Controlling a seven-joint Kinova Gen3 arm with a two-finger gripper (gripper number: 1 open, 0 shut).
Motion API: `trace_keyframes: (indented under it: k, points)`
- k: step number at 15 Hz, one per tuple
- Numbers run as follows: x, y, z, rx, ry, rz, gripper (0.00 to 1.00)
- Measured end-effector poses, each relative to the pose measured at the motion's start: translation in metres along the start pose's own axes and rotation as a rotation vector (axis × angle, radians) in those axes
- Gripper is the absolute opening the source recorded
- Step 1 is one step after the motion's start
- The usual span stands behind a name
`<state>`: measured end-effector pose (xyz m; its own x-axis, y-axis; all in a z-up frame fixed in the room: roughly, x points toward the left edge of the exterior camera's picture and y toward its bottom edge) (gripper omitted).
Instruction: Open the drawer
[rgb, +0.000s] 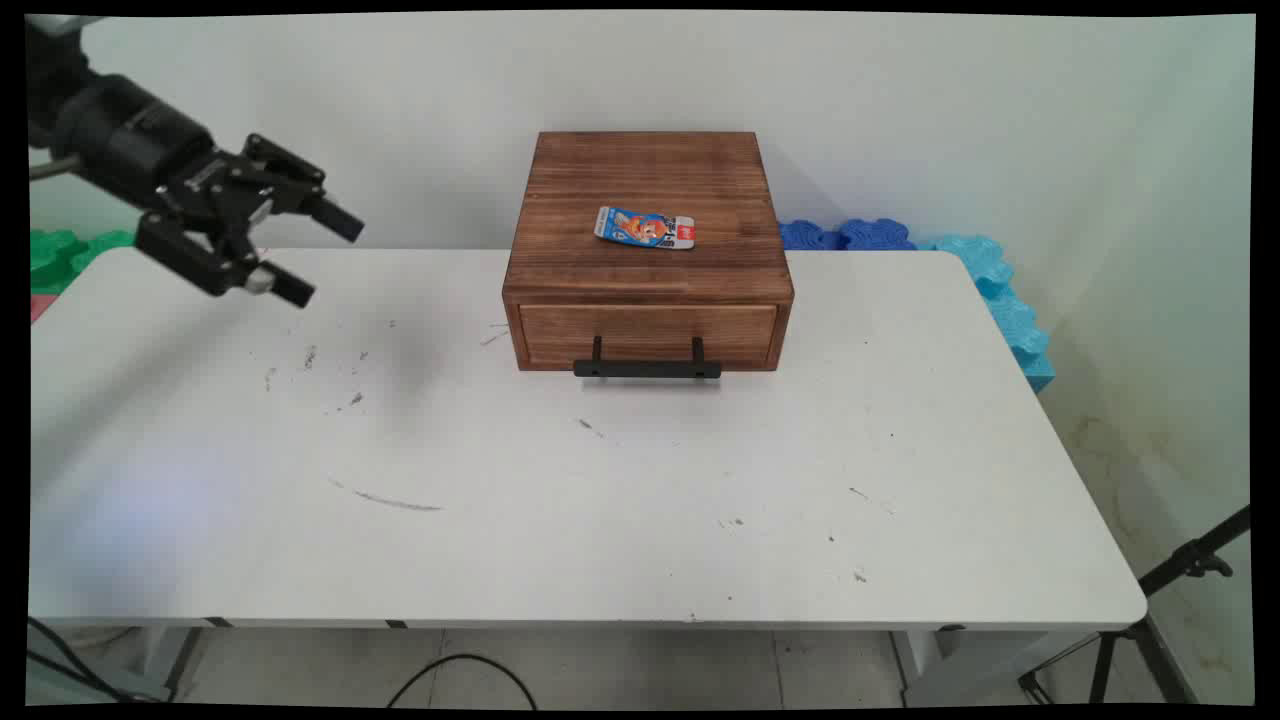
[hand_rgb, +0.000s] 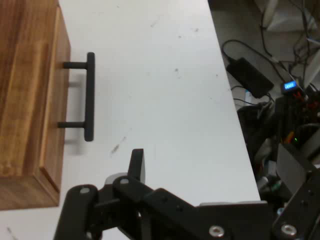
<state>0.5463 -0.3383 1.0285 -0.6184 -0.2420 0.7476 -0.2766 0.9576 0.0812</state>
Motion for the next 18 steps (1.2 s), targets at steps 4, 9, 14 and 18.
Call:
trace_keyframes:
  k: [4,9,14,18]
  points:
    - [0.04,-0.01,0.024,0.055,0.006,-0.005,1.0]
    - [0.089,-0.027,0.098,0.113,-0.086,0.027,1.0]
    - [0.105,-0.047,0.169,0.162,-0.196,0.056,1.0]
    - [0.104,-0.064,0.223,0.181,-0.281,0.047,1.0]
